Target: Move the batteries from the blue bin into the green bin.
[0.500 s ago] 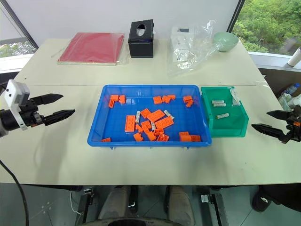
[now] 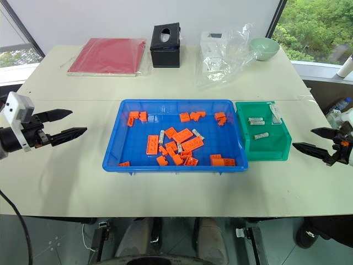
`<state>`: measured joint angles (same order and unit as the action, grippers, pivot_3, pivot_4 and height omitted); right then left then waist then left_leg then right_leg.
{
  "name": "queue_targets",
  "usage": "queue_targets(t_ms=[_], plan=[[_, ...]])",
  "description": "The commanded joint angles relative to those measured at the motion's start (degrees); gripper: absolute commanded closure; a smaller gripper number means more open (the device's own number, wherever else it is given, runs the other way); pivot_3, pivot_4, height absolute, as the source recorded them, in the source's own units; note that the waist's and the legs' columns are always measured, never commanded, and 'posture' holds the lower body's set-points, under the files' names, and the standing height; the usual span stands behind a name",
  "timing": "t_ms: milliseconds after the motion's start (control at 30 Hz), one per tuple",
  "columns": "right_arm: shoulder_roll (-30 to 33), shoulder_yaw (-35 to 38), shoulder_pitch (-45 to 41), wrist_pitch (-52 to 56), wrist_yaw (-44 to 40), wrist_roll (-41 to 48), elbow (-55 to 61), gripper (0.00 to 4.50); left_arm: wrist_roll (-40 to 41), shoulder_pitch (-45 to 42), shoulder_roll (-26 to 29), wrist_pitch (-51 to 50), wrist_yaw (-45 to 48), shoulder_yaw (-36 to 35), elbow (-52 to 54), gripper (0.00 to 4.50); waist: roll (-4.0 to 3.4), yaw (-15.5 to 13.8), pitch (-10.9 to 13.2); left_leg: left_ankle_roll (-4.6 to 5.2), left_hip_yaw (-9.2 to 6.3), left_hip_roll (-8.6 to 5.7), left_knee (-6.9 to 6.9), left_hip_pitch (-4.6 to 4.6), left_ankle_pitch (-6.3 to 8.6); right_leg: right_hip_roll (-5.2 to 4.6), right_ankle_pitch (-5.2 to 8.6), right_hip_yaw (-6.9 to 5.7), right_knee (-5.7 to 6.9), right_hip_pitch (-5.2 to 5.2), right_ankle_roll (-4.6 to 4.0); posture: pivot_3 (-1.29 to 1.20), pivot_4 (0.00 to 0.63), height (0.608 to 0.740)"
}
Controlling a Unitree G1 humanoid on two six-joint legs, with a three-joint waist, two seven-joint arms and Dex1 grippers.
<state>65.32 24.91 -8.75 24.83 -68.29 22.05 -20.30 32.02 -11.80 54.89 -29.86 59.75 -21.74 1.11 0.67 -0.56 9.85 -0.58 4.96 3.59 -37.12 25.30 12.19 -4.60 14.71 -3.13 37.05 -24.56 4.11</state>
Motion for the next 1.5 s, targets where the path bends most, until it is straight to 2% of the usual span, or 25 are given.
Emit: queue_targets(t_ms=[33, 200, 367, 500, 700, 867, 1033, 1300, 1500], plan=[[0.38, 0.36, -1.81, -1.50, 0.99, -0.31, 0.23, 0.02, 0.32, -0.02, 0.91, 0.35, -0.28, -1.88, 2.37, 0.00, 0.00, -0.01, 0.00, 0.00, 0.00, 0.00, 0.00, 0.00, 0.00, 0.00, 0.00, 0.00, 0.00, 0.00, 0.00, 0.00, 0.150, 0.736], [1.30, -2.30, -6.01, -1.73, 0.17, -0.76, -0.38, 0.02, 1.92, -0.62, 0.09, -0.66, -0.36, -1.10, 5.52, 0.00, -0.01, 0.03, 0.01, 0.00, 0.01, 0.00, -0.01, 0.00, 0.00, 0.00, 0.00, 0.00, 0.00, 0.00, 0.00, 0.00, 0.150, 0.736], [0.14, -7.60, -14.95, 3.13, -1.22, 2.11, 7.63, 0.02, 5.19, -0.73, -0.57, -3.53, 0.16, 0.09, 10.60, 0.00, -0.08, 0.26, 0.04, 0.00, 0.00, 0.00, 0.00, 0.00, 0.00, 0.03, -0.02, 0.01, 0.04, -0.01, 0.02, 0.00, 0.150, 0.736], [-4.43, -15.09, -24.15, 8.10, -1.04, 4.17, 17.08, 0.02, 7.37, -0.52, -0.37, -5.23, 1.63, 1.38, 14.15, 0.00, -0.12, 1.23, 0.07, 0.00, -0.04, 0.03, 0.01, 0.00, 0.00, 0.07, -0.03, 0.00, 0.06, -0.03, 0.03, 0.00, 0.150, 0.736], [-18.80, -30.67, -37.44, 13.70, 3.26, 1.02, 23.13, 0.02, 8.55, -0.57, 0.15, -5.95, 3.84, 3.77, 17.49, 0.00, -0.11, 1.40, 0.08, 0.00, -0.06, 0.02, 0.03, 0.05, 0.00, 0.09, -0.10, 0.00, 0.09, -0.07, 0.15, 0.00, 0.150, 0.736], [-32.12, -41.56, -44.69, 14.21, 9.22, -5.90, 17.64, 0.02, 7.82, -1.14, -0.37, -5.73, 3.29, 4.84, 18.01, 0.00, -0.10, 1.15, 0.09, 0.01, -0.05, -0.01, -0.02, 0.13, -0.01, 0.07, -0.12, -0.01, 0.12, -0.11, 0.18, 0.00, 0.150, 0.736], [-40.73, -49.15, -50.73, 15.54, 13.62, -13.51, 7.06, 0.02, 7.98, -0.30, -0.84, -5.90, 2.04, 4.28, 19.26, 0.00, -0.09, 1.17, 0.08, 0.00, -0.05, -0.03, -0.05, 0.14, -0.01, 0.06, -0.13, -0.01, 0.15, -0.10, 0.20, 0.00, 0.150, 0.736], [-46.37, -54.04, -52.72, 9.67, 11.41, -19.48, -2.68, 0.02, 8.60, 0.79, -1.43, -6.24, -0.32, 3.42, 21.05, 0.00, -0.09, 1.37, 0.08, 0.00, -0.05, -0.03, -0.02, 0.13, -0.01, 0.07, -0.15, -0.02, 0.17, -0.11, 0.22, 0.00, 0.150, 0.736], [-47.20, -55.70, -50.45, 8.68, 7.60, -20.83, -1.00, 0.02, 8.93, 2.17, -1.29, -6.07, -0.77, 2.73, 21.62, 0.00, -0.10, 1.42, 0.08, 0.00, -0.05, -0.02, 0.00, 0.12, -0.01, 0.08, -0.15, -0.02, 0.18, -0.12, 0.22, 0.00, 0.150, 0.736]])
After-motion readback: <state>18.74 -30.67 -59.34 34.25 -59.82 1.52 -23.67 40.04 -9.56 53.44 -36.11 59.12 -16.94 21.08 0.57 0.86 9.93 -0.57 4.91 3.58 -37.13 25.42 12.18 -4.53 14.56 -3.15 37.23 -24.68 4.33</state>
